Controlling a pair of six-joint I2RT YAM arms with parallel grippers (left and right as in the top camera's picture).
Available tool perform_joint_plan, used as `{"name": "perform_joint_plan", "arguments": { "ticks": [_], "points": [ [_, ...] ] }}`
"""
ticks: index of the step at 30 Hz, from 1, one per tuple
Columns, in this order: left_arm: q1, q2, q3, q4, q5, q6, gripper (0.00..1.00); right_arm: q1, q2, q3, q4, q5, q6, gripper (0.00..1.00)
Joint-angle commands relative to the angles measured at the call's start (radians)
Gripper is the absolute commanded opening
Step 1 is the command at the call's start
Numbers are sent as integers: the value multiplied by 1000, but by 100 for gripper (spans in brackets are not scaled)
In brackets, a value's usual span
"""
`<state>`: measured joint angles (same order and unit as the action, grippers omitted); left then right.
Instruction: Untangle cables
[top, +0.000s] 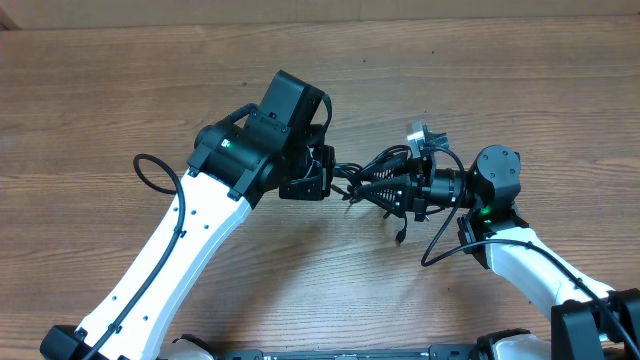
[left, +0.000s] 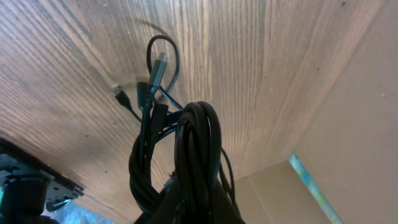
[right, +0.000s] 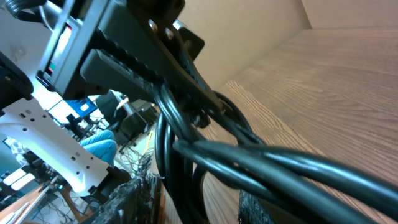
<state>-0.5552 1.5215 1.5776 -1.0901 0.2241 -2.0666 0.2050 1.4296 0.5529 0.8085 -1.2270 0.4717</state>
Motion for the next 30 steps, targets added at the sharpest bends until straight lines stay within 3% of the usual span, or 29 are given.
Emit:
{"name": "perform_joint_plan", "arguments": {
  "ticks": [1,7,11,14,15,22,30],
  "points": [
    [-8,-5,14,19,-6,-17,4,3,-6,4,-12,22,-36,44],
    [-9,-5,14,48,6,-17,4,3,-6,4,-16,22,-55,39],
    [-9,-5,14,48,10,-17,5,3,-6,4,-19,22,-59,25],
    [-9,-5,14,47,-3,-17,4,3,-6,4,-19,22,-62,6],
    [-9,-5,14,44,-8,-17,4,3,-6,4,-19,22,-62,4],
    [-8,-5,14,27,-37,-16,4,3,-6,4,-19,21,-61,4],
    [-8,-5,14,-13,-166,6,4,3,-6,4,-19,-3,-53,4]
  ]
}}
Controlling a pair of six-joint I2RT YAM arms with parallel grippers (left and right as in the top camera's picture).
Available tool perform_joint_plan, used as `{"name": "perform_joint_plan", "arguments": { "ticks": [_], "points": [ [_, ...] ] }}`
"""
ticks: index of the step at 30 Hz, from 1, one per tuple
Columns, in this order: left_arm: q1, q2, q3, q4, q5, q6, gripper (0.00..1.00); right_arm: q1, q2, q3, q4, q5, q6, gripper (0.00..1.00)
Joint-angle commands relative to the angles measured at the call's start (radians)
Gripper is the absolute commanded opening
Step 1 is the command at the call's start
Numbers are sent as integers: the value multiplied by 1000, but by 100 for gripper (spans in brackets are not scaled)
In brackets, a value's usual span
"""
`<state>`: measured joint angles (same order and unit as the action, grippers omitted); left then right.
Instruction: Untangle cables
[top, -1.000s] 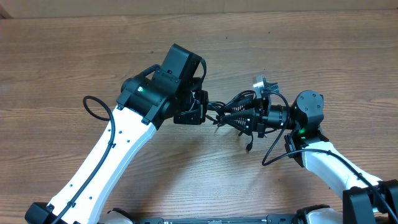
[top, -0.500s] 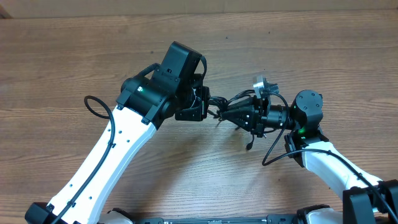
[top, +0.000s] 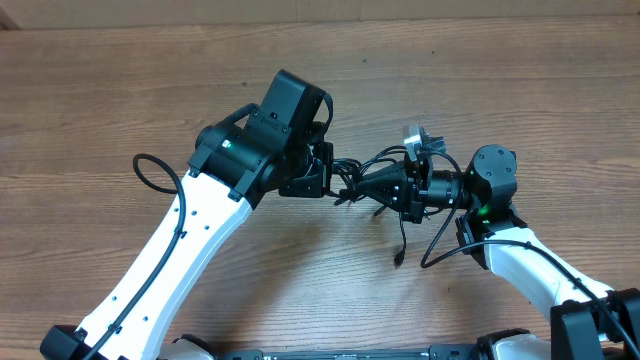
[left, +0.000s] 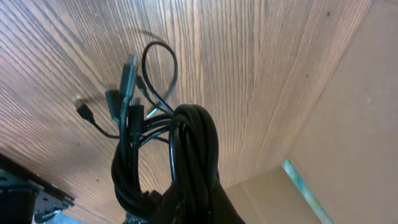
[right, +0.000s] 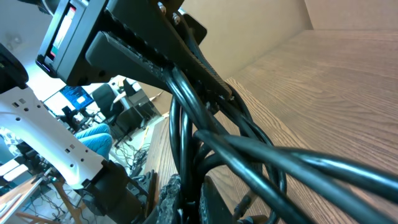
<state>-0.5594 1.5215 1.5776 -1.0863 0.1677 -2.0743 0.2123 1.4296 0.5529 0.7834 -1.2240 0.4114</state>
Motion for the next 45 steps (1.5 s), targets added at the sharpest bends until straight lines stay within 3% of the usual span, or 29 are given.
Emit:
{"name": "perform_joint_plan", "arguments": {
  "ticks": [1,6,15,22,23,24,25,26,28,32,40,43,45],
  "points": [
    [-4,-5,14,-17,-123,23,4,-4,-6,4,6,-10,7,4],
    [-4,-5,14,-16,-200,84,4,-4,-6,4,6,-12,10,4],
    [-4,-5,14,-16,-333,315,4,-4,-6,4,7,-19,10,4],
    [-4,-5,14,-14,-288,319,4,-4,-6,4,7,-19,10,4],
    [-4,-5,14,-13,-268,307,4,-4,-6,4,7,-19,10,8],
    [-4,-5,14,-9,-241,287,4,-4,-6,4,6,-19,10,25],
    [-4,-5,14,-7,-219,270,4,-4,-6,4,6,-19,10,50],
    [-4,-5,14,-6,-205,251,4,-4,-6,4,6,-20,10,60],
    [-4,-5,14,-6,-179,216,4,-4,-6,4,6,-19,10,68],
    [-4,-5,14,-2,-116,142,4,-4,-6,4,6,-19,10,73],
    [-4,-5,14,56,-5,111,4,-4,-6,4,6,-21,10,73],
    [-4,-5,14,57,-3,95,4,-4,-6,4,6,-34,9,72],
    [-4,-5,14,59,11,95,4,-4,-6,4,6,-34,6,65]
  ]
}}
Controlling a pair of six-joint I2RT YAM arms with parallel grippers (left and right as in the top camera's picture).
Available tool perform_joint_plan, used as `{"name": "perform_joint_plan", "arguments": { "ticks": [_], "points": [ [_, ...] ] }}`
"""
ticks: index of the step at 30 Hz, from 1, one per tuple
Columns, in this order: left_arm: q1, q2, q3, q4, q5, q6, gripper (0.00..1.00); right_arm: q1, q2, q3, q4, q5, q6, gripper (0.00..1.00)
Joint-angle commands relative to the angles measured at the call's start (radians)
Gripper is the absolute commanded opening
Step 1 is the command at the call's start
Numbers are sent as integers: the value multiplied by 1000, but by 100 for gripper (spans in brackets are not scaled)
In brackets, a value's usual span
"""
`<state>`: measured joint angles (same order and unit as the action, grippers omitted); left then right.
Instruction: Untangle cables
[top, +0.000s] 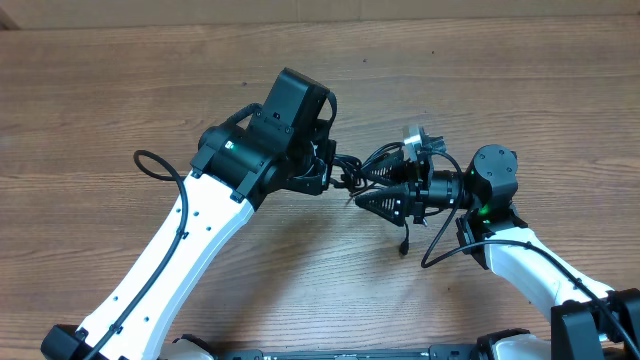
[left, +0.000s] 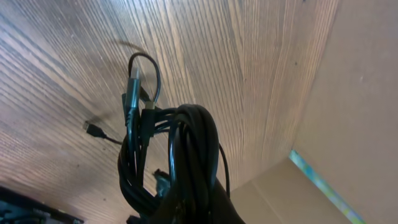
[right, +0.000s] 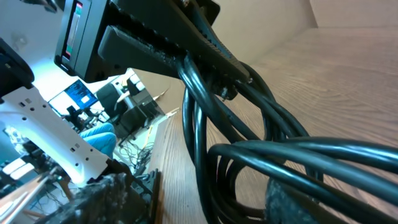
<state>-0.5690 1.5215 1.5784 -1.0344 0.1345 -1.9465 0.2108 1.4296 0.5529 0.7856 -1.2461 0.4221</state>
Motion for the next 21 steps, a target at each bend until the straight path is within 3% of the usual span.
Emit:
{"name": "perform_joint_plan", "arguments": {
  "ticks": [1,9,12,21],
  "points": [
    [5,-5,13,7,55,-32,4,-3,-6,4,4,-11,-5,60],
    [5,-5,13,7,100,-28,4,-3,-6,4,5,-11,-5,10],
    [5,-5,13,7,86,-28,4,-3,-6,4,4,-11,-5,4],
    [5,-5,13,-5,-23,-23,4,-3,-6,4,4,-11,-5,4]
  ]
}}
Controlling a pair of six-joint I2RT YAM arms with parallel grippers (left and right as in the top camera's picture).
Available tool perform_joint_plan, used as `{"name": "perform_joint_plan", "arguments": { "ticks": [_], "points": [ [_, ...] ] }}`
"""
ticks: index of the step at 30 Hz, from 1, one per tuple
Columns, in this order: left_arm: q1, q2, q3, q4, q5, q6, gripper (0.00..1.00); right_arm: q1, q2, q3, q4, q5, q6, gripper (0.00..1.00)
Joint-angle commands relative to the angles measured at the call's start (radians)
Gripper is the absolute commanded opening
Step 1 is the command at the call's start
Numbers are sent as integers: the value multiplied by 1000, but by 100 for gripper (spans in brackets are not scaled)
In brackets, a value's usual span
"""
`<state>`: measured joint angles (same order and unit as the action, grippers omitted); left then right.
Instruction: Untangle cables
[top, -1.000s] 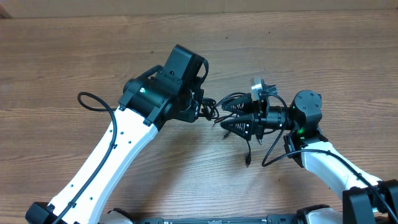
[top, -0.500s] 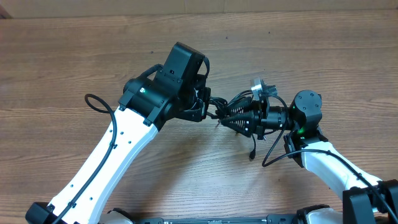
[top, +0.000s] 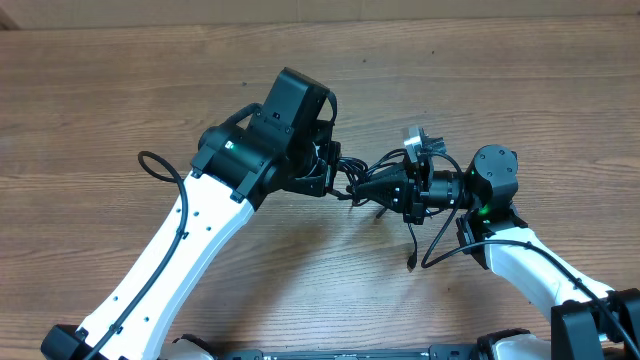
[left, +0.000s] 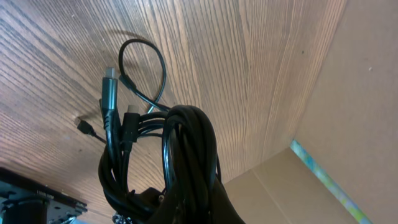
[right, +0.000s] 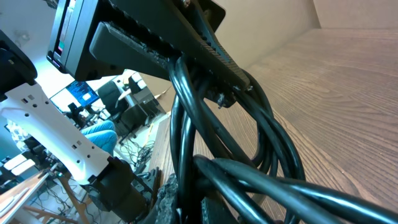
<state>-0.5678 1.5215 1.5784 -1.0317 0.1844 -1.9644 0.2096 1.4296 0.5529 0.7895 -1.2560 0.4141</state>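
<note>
A tangled bundle of black cables (top: 352, 180) hangs above the wooden table between my two grippers. My left gripper (top: 328, 180) is shut on the bundle's thick coil (left: 186, 149). Below that coil dangle a thin loop (left: 144, 67) and several plugs (left: 112, 93). From the right, my right gripper (top: 374, 189) is shut on one strand of the bundle (right: 186, 124), pinched between its fingertips (right: 177, 199). The left gripper's black body (right: 155, 31) fills the top of the right wrist view. One loose cable end (top: 412, 262) hangs down toward the table.
The wooden table (top: 520, 80) runs under both arms. The left arm's own black cable (top: 152, 170) loops out at its elbow, and the right arm's cable (top: 440, 245) loops beneath its wrist. A cardboard wall (left: 348, 93) shows in the left wrist view.
My right gripper was open around the cables and is now shut on one strand. The loose cable end hangs a little lower and further right. The left gripper still holds the coil.
First my right gripper was open at the bundle that the left gripper held up. Then it was shut on a strand, then open again a little to the right. Now it is shut on a strand once more, and the left gripper's grip is unchanged throughout.
</note>
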Motion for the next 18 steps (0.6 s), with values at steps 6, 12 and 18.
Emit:
{"name": "perform_joint_plan", "arguments": {
  "ticks": [6,12,18],
  "points": [
    [4,-5,13,-12,-171,85,4,-2,-6,4,0,-2,3,4],
    [4,-5,13,5,-200,251,4,-2,-6,4,1,-1,3,4],
    [4,-5,13,15,-199,507,4,-3,-6,4,1,7,5,4]
  ]
}}
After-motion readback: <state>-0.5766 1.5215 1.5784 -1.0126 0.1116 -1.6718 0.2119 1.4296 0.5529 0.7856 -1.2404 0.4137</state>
